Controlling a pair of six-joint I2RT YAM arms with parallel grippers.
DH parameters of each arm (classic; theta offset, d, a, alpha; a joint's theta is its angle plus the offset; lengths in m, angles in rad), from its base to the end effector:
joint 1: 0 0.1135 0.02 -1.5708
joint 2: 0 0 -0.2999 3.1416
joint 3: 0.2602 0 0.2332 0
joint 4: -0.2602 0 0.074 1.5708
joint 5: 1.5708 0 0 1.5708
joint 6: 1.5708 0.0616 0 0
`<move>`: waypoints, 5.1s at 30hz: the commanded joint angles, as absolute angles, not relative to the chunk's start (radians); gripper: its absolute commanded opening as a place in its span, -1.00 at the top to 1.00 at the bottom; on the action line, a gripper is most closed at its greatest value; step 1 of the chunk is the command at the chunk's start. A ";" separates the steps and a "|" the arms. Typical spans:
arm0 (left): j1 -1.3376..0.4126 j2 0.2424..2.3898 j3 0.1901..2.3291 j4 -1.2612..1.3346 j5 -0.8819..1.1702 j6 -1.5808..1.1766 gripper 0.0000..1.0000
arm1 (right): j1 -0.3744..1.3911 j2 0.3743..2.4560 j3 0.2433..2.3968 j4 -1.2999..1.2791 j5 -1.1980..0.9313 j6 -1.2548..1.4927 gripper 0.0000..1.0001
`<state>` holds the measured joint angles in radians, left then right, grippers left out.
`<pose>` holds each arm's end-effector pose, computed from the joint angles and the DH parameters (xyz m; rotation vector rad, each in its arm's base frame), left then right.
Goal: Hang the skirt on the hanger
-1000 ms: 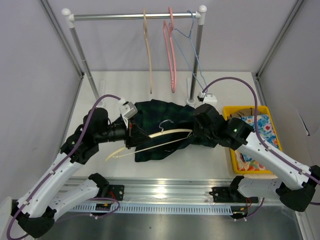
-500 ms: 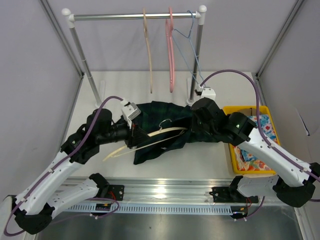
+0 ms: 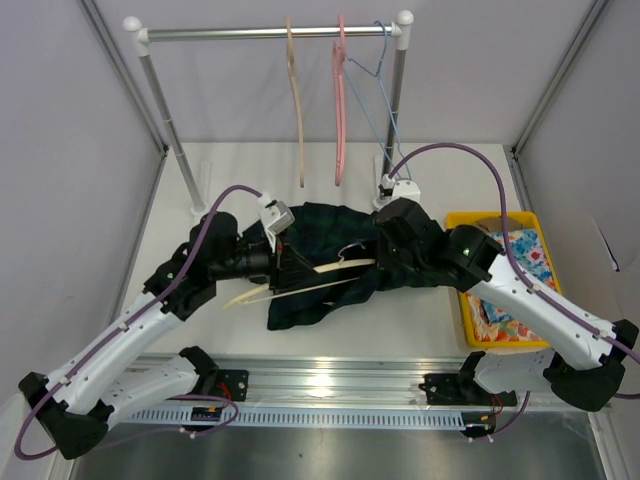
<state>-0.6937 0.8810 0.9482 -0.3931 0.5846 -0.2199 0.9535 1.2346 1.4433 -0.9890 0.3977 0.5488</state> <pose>0.1080 -0.1340 0.3797 0.8759 1.8153 -1.1557 0.1480 0.1673 0.4100 -0.2714 2.2804 0.3145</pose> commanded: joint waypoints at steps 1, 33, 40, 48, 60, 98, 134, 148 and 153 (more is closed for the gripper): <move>-0.701 0.896 0.951 -0.249 0.634 -0.261 1.00 | 0.980 1.212 1.427 -0.902 0.365 0.537 0.99; -0.703 1.006 0.885 -0.126 0.561 -0.314 1.00 | 1.017 0.927 0.968 -0.457 0.363 0.301 -0.11; -0.701 1.043 0.897 -0.114 0.566 -0.322 1.00 | 1.028 0.931 0.973 -0.407 0.370 0.305 -0.14; -0.703 1.060 0.899 -0.100 0.574 -0.330 1.00 | 1.029 0.991 1.006 -0.365 0.345 0.373 -0.20; -0.701 1.075 0.897 -0.092 0.583 -0.339 1.00 | 1.039 1.040 1.017 -0.313 0.440 0.463 -0.20; -0.706 1.112 0.887 -0.058 0.589 -0.362 1.00 | 1.063 1.078 0.943 -0.261 0.571 0.588 0.31; -0.618 0.637 0.734 -0.505 -0.192 -0.649 -0.19 | 0.960 1.043 0.965 -0.399 0.591 0.660 1.00; -0.637 0.486 0.338 -0.353 -0.077 -0.799 0.03 | 0.799 1.223 1.163 -0.454 0.471 0.710 1.00; -0.676 0.468 0.258 -0.272 -0.063 -0.815 0.02 | 0.779 1.261 1.198 -0.449 0.448 0.707 1.00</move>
